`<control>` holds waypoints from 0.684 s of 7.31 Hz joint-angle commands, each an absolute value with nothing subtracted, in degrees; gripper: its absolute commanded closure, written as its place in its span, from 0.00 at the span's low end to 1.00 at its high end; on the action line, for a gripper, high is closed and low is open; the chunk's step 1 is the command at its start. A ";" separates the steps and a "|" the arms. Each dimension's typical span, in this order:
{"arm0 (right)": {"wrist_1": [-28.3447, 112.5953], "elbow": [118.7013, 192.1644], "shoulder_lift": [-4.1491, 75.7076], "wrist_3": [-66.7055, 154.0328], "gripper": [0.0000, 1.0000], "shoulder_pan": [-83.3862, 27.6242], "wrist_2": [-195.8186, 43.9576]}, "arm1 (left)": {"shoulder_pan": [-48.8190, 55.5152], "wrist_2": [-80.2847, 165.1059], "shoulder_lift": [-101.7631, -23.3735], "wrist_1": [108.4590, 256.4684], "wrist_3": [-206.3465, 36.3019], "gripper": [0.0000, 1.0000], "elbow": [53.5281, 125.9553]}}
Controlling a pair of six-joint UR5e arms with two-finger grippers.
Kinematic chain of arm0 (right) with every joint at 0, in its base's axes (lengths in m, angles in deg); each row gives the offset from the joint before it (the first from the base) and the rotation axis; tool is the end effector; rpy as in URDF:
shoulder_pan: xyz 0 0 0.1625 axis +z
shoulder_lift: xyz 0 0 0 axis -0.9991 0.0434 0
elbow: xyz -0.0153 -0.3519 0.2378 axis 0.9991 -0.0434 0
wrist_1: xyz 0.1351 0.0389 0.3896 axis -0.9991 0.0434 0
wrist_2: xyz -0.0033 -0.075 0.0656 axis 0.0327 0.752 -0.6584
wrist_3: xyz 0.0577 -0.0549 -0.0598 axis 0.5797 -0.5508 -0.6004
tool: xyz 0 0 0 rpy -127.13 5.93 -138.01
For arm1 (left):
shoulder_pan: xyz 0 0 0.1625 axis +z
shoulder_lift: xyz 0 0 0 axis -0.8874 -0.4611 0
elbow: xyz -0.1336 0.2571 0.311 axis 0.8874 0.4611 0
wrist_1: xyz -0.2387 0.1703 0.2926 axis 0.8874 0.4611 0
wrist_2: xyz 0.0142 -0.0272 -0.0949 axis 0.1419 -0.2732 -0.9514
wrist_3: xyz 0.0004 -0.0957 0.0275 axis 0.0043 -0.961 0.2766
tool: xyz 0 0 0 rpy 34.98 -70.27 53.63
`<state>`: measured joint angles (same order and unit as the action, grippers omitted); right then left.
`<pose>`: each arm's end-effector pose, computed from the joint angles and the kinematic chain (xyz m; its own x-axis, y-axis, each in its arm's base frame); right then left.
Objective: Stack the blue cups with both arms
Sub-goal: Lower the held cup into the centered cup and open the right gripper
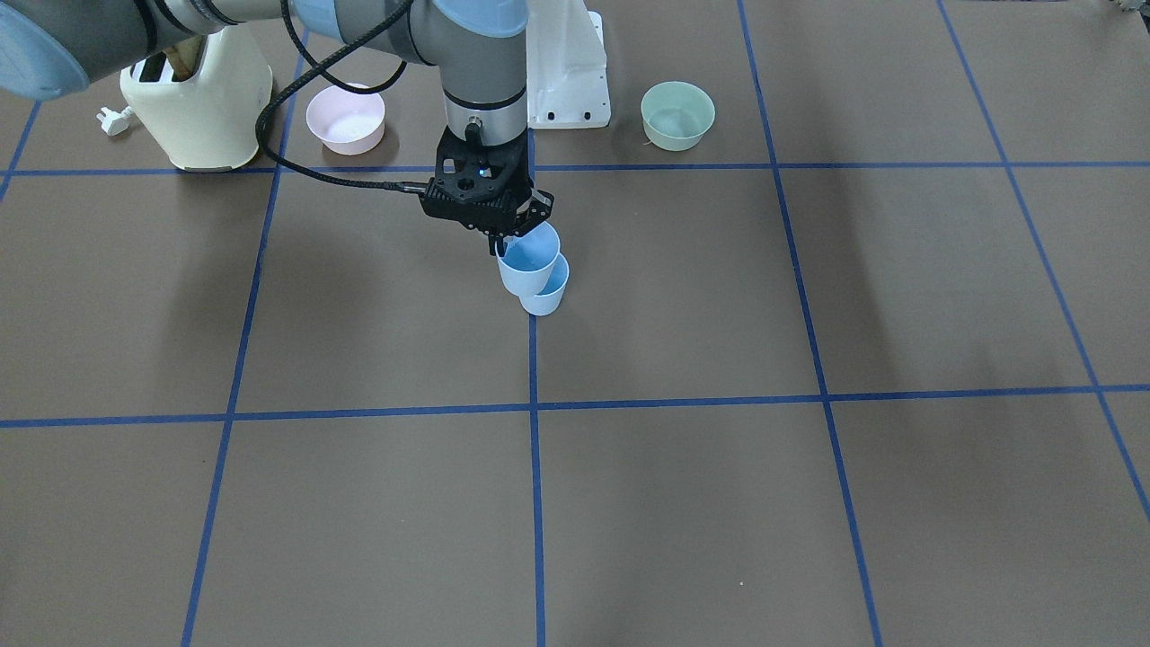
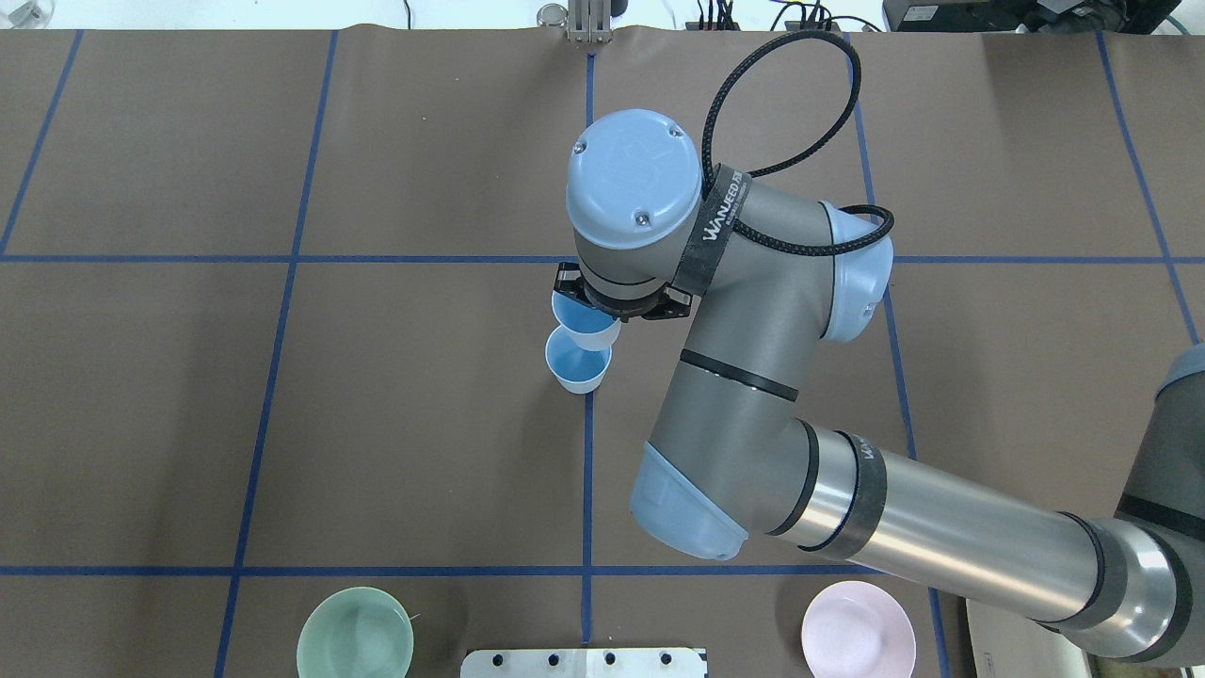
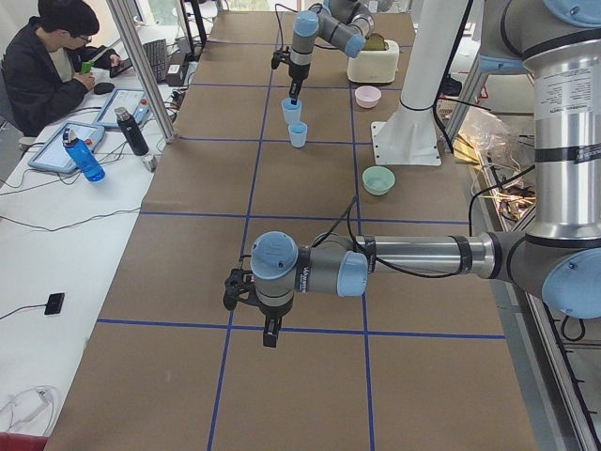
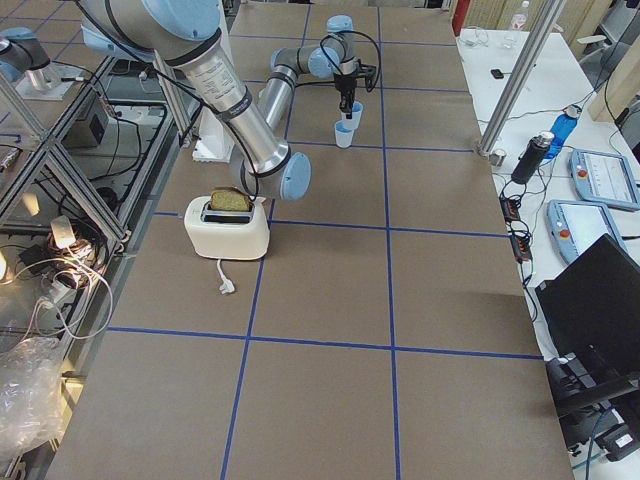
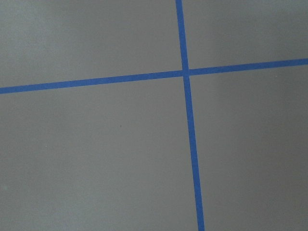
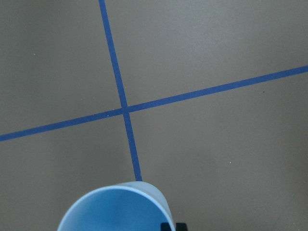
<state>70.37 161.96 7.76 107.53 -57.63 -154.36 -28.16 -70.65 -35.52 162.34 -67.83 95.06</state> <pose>-0.5211 -0.4303 0.1186 0.6910 0.2078 0.6924 -0.2597 0.9652 -0.0305 -0.0688 -0.4417 0.6539 0.7127 0.0951 -0.6950 -0.0184 0.9930 0.1169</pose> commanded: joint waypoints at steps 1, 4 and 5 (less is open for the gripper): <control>70.14 161.67 7.63 107.58 1.00 -59.03 -154.07 | -28.16 -70.62 -35.59 162.34 -67.83 0.01 94.93; 69.97 161.67 7.72 107.58 0.78 -59.56 -154.16 | -28.16 -70.62 -35.59 162.34 -67.83 0.01 94.92; 68.05 161.67 8.33 107.58 0.01 -59.56 -153.72 | -28.16 -70.53 -35.59 162.34 -67.83 0.01 94.75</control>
